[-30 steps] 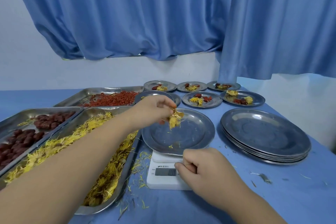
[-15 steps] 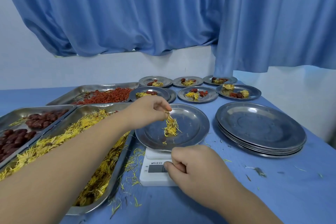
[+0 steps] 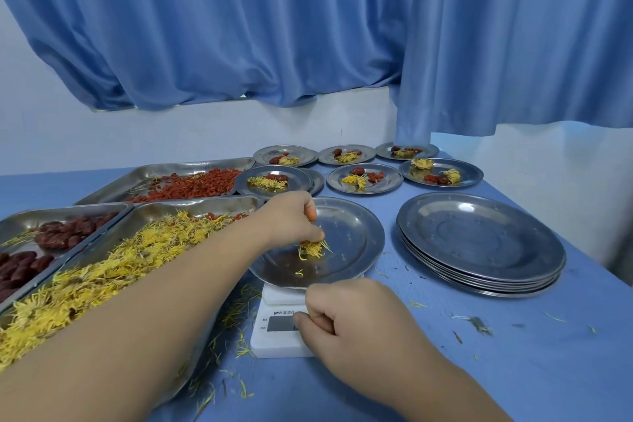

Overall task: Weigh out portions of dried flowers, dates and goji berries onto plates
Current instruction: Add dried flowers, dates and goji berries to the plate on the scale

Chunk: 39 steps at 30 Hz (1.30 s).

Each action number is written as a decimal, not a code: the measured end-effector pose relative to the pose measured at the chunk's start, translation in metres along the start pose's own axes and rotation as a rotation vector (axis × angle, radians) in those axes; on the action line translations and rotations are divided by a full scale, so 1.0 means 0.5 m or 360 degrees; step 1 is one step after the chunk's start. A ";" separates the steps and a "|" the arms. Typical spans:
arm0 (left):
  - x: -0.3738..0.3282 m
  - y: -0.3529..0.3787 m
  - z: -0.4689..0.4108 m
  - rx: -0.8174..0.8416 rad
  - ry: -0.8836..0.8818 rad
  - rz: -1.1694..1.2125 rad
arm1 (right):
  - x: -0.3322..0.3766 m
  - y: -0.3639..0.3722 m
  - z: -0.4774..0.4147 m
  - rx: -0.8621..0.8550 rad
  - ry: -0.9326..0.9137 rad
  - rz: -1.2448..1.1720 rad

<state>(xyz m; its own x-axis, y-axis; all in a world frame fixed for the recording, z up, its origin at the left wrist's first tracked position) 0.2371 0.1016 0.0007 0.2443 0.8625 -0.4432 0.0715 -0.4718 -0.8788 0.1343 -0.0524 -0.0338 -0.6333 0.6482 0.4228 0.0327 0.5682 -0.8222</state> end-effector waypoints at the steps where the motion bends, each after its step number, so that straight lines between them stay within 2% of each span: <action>1: -0.001 0.001 -0.003 0.0013 -0.0002 -0.0050 | 0.001 -0.001 0.000 0.0001 -0.0002 0.0000; 6: 0.003 -0.006 -0.007 0.0047 -0.0027 -0.0104 | 0.002 -0.006 0.001 -0.0006 -0.0016 0.0001; 19: 0.032 -0.085 0.042 -0.0339 -0.0056 0.0379 | -0.004 0.000 0.000 -0.0028 -0.0010 -0.0001; 28: 0.076 -0.124 0.088 -0.0414 -0.0173 0.0746 | -0.015 0.009 -0.003 -0.0043 0.0054 -0.0082; 31: 0.093 -0.142 0.109 -0.0417 -0.0189 0.0664 | -0.017 0.010 -0.002 -0.0042 0.0075 -0.0104; 39: 0.136 -0.192 0.174 -0.0380 -0.0193 0.0032 | -0.020 0.010 -0.003 -0.0004 0.0149 -0.0186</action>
<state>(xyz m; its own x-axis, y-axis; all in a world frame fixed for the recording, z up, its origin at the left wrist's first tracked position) 0.1626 0.2215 0.0398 0.1315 0.8615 -0.4905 0.2973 -0.5062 -0.8095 0.1418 -0.0554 -0.0415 -0.5579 0.6222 0.5493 -0.0350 0.6436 -0.7645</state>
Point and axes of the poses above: each hand's wrist, its own z-axis away from the middle knuckle, its own y-axis out of the palm, x = y × z, the point moved 3 cm from there along -z, towards the middle knuckle, and after that the axes turned 14 degrees about y, right-handed, at the moved point
